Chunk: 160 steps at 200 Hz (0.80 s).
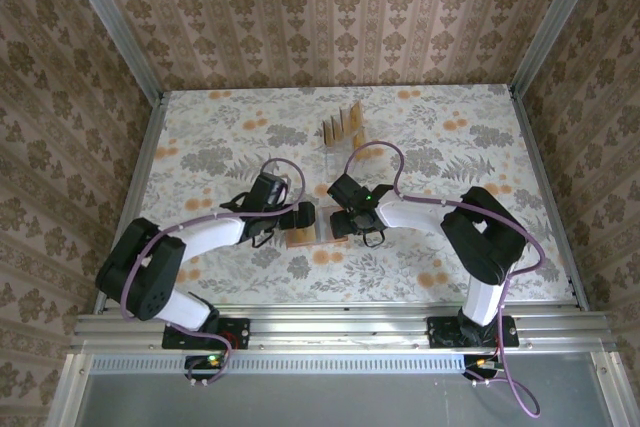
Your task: Put the credit cards into the card holder
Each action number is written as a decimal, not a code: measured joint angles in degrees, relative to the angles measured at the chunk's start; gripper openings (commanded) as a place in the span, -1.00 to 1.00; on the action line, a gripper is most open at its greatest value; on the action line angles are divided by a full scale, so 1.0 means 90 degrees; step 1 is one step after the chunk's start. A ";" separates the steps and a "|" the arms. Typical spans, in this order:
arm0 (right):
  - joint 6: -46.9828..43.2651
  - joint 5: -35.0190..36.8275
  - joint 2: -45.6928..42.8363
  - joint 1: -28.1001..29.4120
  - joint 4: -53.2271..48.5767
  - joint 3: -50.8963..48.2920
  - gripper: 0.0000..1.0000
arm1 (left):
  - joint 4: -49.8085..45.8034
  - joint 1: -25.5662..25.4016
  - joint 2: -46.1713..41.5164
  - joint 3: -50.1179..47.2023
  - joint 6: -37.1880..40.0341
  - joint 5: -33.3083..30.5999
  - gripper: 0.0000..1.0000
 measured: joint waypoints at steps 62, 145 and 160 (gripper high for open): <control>0.0022 0.0005 0.0039 0.0010 -0.0049 0.0046 0.58 | 0.0100 -0.0114 0.0146 -0.0002 -0.0051 -0.0032 1.00; 0.0051 0.0041 0.0070 0.0022 -0.0044 0.0046 0.57 | 0.0386 -0.0250 0.0148 0.0000 -0.0214 0.0053 1.00; 0.0058 0.0041 0.0075 0.0022 -0.0044 0.0046 0.56 | 0.0408 -0.0250 0.0090 -0.0015 -0.0274 0.0053 1.00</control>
